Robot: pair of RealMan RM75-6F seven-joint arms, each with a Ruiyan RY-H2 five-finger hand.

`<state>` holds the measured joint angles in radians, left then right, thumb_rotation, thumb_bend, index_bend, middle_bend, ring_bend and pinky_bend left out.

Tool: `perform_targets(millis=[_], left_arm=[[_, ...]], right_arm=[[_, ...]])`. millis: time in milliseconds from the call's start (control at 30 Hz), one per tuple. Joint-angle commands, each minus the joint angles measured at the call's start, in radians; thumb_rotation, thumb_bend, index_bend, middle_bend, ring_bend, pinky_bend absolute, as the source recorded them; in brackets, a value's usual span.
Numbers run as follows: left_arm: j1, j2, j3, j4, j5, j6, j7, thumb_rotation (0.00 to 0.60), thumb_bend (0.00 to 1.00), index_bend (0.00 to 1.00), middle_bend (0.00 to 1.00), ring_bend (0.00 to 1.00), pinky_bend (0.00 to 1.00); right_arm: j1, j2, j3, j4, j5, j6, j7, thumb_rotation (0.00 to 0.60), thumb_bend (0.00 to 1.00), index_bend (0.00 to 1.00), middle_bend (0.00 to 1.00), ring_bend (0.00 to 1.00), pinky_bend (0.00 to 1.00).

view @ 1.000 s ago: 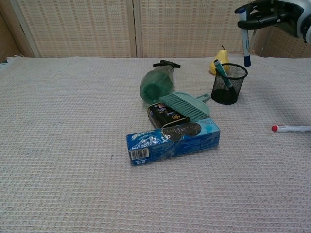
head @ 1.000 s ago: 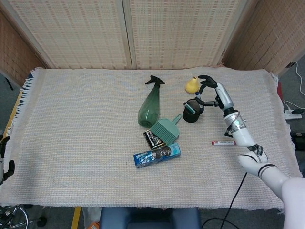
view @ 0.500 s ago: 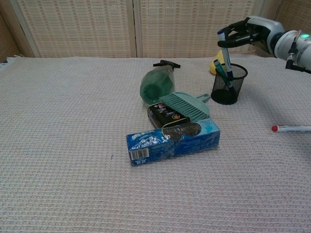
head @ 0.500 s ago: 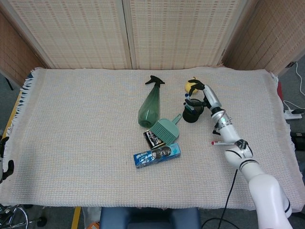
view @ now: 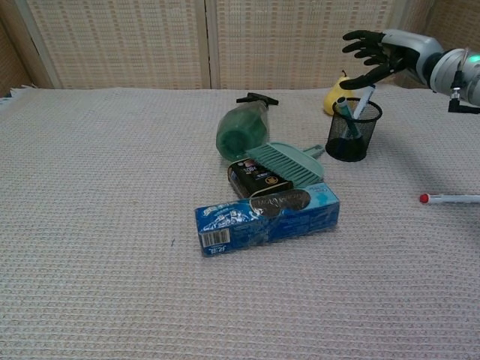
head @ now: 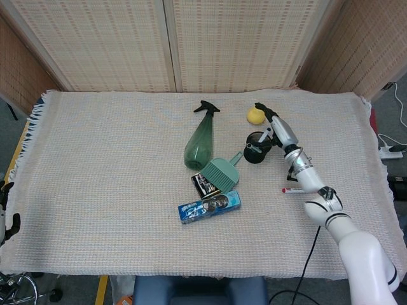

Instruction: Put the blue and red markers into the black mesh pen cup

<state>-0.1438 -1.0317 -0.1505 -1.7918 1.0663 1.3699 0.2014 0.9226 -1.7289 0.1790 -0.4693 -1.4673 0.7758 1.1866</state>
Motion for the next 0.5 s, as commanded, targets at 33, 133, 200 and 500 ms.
perform_targets(millis=[33, 133, 200, 500], left_arm=[[0.000, 0.001, 0.001, -0.003, 0.005, 0.004, 0.001, 0.600, 0.48, 0.09, 0.00, 0.00, 0.11], [0.003, 0.002, 0.004, -0.012, 0.017, 0.013, 0.003, 0.600, 0.48, 0.09, 0.00, 0.00, 0.11], [0.004, 0.004, 0.005, -0.017, 0.025, 0.020, 0.005, 0.600, 0.48, 0.09, 0.00, 0.00, 0.11], [0.015, 0.016, 0.010, -0.045, 0.060, 0.050, 0.003, 0.600, 0.48, 0.09, 0.00, 0.00, 0.11]], right_arm=[[-0.054, 0.090, -0.003, -0.162, -0.006, 0.121, -0.073, 0.600, 0.11, 0.00, 0.06, 0.02, 0.00], [-0.114, 0.168, -0.026, -0.317, -0.024, 0.213, -0.226, 0.600, 0.11, 0.11, 0.06, 0.02, 0.00], [-0.164, 0.236, -0.048, -0.444, -0.021, 0.249, -0.403, 0.600, 0.11, 0.22, 0.06, 0.03, 0.00], [-0.350, 0.481, -0.148, -0.848, 0.101, 0.273, -1.044, 0.600, 0.11, 0.45, 0.09, 0.06, 0.00]])
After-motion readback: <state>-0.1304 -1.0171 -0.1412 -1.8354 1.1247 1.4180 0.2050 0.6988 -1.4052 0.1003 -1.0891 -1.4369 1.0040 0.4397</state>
